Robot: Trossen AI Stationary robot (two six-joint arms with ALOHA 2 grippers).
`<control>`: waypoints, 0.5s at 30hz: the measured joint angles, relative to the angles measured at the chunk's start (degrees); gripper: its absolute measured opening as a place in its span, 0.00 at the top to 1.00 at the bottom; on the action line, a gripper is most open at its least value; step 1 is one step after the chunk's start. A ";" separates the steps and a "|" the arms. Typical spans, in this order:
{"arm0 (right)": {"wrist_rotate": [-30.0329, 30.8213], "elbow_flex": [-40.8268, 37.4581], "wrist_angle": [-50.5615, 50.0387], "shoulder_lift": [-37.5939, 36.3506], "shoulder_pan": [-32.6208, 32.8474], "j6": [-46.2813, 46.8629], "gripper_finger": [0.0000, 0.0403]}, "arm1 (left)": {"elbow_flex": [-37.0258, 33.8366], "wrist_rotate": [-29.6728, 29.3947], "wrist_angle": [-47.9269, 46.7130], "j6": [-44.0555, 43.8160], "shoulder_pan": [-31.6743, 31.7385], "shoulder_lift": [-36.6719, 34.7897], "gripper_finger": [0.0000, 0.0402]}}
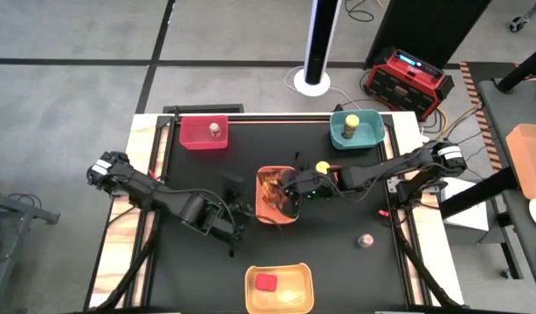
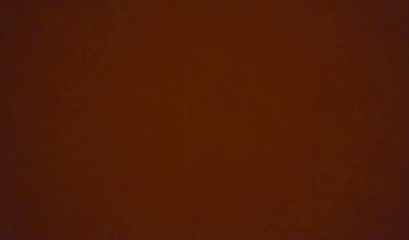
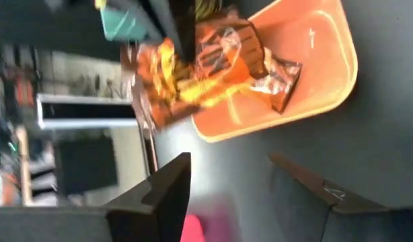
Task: Sort spices by type
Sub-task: Put the orange seasoning bottle into the orange bin
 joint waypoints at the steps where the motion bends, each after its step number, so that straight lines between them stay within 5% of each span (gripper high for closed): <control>1: 0.74 -0.85 1.97 0.00 -0.10 -0.75 0.97 | 0.00 0.00 -1.29 -2.43 0.00 -0.45 0.58; 15: 2.60 -16.27 32.71 0.81 -1.42 -5.13 0.97 | -5.25 -0.84 -2.38 -22.12 -0.59 -11.62 0.63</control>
